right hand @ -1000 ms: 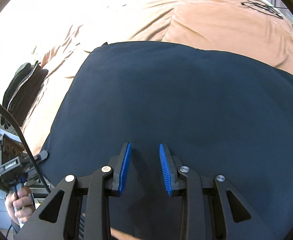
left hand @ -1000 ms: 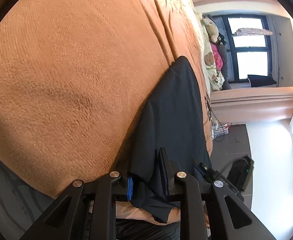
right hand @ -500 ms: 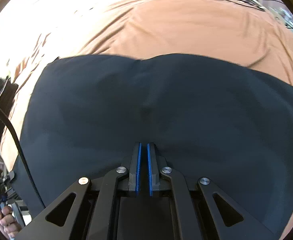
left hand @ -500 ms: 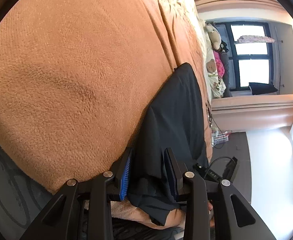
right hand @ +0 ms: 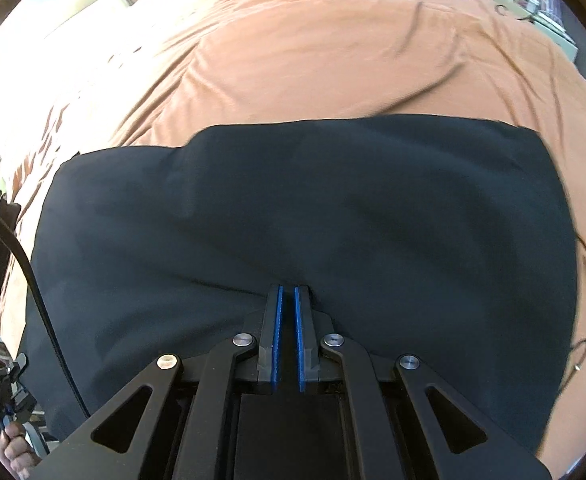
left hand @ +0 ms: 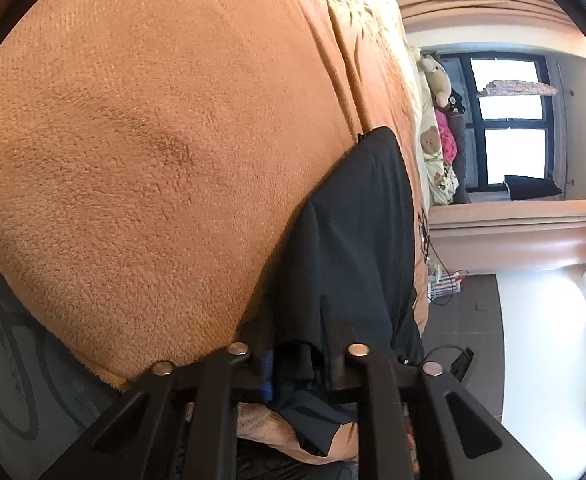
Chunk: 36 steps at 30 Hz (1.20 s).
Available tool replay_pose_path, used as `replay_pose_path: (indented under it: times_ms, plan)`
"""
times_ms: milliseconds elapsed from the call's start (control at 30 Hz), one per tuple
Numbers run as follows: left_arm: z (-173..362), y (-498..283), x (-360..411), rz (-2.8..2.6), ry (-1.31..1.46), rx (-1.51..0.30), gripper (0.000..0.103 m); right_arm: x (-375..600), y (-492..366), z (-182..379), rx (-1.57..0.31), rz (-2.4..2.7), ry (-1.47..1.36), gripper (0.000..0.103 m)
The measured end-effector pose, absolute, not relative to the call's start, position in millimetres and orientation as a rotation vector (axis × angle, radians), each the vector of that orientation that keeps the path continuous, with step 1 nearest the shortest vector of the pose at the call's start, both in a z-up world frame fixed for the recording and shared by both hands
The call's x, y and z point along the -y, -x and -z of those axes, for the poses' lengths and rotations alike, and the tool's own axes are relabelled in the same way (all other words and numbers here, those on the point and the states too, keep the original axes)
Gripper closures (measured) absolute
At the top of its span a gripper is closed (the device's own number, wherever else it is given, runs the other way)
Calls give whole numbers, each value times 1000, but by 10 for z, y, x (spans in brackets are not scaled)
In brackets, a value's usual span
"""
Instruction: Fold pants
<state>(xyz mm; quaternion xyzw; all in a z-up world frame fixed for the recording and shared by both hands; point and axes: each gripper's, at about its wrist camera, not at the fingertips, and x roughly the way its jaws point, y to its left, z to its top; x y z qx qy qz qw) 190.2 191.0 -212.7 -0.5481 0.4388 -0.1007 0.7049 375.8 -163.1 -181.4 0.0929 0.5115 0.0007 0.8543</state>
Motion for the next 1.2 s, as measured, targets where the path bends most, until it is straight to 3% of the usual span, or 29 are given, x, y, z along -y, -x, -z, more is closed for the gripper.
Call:
replay_pose_path:
  times_ms: [400, 1200]
  plan:
    - [2035, -1924, -1879, 237, 1172, -956, 94, 1541, -3397, 1451, -1026, -67, -216, 102]
    - [2041, -1952, -1797, 220, 1161, -973, 94, 751, -4556, 1806, -1108, -73, -43, 102]
